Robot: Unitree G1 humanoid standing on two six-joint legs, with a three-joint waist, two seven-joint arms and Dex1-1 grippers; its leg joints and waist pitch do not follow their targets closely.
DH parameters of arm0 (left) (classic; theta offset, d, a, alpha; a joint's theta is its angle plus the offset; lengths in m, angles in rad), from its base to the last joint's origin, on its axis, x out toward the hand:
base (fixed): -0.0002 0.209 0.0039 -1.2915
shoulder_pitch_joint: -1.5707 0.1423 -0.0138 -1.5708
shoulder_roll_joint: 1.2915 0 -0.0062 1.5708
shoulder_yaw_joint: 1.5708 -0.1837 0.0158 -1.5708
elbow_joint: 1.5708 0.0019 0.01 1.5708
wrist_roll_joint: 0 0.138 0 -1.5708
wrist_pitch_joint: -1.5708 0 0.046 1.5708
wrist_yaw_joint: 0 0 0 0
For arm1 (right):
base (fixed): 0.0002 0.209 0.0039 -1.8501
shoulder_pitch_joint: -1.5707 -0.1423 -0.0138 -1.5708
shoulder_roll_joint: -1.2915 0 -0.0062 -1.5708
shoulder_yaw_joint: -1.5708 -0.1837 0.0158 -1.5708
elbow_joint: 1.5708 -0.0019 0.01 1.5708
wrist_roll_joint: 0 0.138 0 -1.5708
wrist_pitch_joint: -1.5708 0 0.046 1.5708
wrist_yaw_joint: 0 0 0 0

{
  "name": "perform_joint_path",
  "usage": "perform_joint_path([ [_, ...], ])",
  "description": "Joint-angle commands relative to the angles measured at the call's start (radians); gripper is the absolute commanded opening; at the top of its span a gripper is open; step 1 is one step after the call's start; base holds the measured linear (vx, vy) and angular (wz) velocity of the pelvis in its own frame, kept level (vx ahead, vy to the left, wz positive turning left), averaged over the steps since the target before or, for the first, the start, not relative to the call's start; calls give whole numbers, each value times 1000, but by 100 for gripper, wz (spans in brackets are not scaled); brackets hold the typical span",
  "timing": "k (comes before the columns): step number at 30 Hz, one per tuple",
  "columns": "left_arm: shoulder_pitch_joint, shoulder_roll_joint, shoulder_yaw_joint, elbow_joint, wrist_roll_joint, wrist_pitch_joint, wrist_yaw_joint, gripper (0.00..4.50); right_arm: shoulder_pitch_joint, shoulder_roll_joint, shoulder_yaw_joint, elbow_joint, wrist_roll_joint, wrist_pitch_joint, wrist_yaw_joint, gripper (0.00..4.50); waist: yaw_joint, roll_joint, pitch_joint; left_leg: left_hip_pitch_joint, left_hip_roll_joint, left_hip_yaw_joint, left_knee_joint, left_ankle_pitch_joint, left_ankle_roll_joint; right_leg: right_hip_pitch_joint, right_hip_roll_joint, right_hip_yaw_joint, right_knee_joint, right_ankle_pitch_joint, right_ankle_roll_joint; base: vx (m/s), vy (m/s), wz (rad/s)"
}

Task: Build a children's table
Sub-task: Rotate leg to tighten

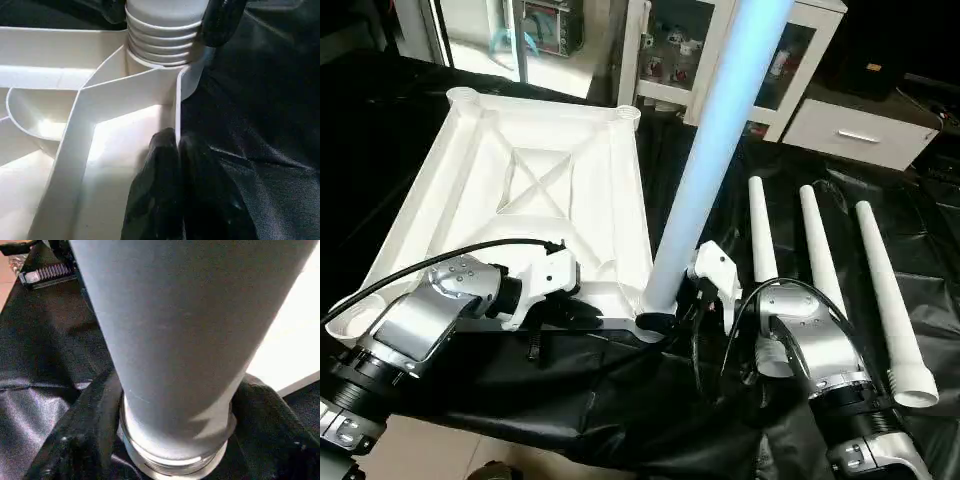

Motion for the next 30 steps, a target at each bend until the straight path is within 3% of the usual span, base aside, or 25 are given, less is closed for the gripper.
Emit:
perform_joint_path([
  [1,25,-10,-74,5,7,9,-35,0,1,0,-21,8,7,-2,-6,281,-1,9,-68,25,3,2,-68,-286,21,44,-4,15,-55,-219,-209,0,0,0],
  [13,26,-14,-74,6,7,11,-30,0,24,16,-38,9,27,18,-22,269,-2,9,-68,25,3,2,-68,-290,23,44,-5,16,-55,-223,-210,0,0,0],
  [20,26,-16,-71,7,4,15,-26,0,57,45,-60,12,48,46,-55,269,-4,10,-67,27,3,-1,-72,-328,7,41,-5,15,-60,-261,-197,0,0,0],
  [27,24,-17,-72,10,4,14,-26,0,81,49,-41,6,19,45,-81,269,-4,11,-67,27,3,-2,-74,-343,-2,40,-3,15,-61,-256,-192,0,0,0],
  [30,18,-31,-65,18,4,26,-8,0,61,70,-38,80,-50,40,-194,269,-7,12,-65,27,3,-3,-77,-375,-12,37,-3,14,-66,-293,-183,0,0,0],
])
